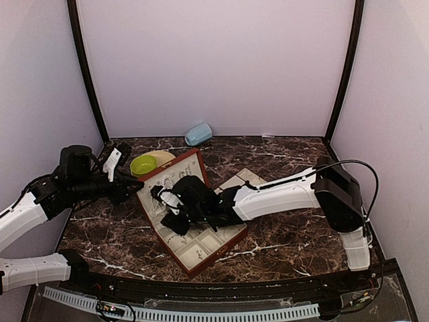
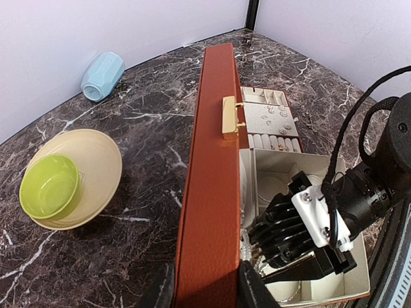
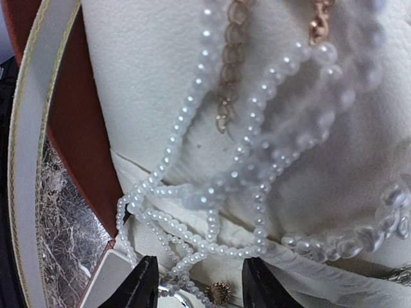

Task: Organize the mixed jewelry
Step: Adjust the necklace on the necklace hanger.

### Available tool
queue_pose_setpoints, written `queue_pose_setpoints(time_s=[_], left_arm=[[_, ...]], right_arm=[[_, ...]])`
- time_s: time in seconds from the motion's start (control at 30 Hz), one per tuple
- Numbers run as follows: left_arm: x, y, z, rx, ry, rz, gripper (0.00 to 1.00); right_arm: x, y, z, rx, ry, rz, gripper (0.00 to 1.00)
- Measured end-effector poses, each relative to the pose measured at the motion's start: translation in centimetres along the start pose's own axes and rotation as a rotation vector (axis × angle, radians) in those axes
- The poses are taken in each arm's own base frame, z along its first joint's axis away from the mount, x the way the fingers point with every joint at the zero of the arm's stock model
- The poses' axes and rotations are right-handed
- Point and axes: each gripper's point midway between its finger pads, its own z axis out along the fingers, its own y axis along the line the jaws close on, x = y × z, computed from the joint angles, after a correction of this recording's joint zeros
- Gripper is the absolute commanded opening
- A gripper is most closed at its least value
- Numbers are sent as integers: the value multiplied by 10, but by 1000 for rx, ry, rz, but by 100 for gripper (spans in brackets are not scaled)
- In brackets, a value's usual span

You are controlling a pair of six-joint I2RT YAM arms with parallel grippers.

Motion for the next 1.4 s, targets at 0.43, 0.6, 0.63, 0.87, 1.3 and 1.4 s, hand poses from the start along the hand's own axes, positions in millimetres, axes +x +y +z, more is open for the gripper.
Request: queue_pose_setpoints(time_s=[0.43, 0.6, 0.63, 0.87, 1.3, 1.4], left_arm=[[0, 0, 0, 1, -1, 0, 10], [0, 0, 0, 1, -1, 0, 10], [0, 0, 0, 1, -1, 0, 10], [-1, -1, 0, 3, -3, 2, 10], [0, -1, 0, 4, -4, 5, 10], [0, -1, 0, 4, -4, 5, 10]], right_arm=[[9, 18, 2, -12, -16, -24, 41], [8, 16, 2, 0, -17, -17, 34], [8, 15, 2, 5, -18, -14, 31], [7, 14, 2, 15, -19, -2, 9], [-9, 3, -17, -7, -74, 109, 0], [-22, -7, -27, -4, -109, 139, 0]])
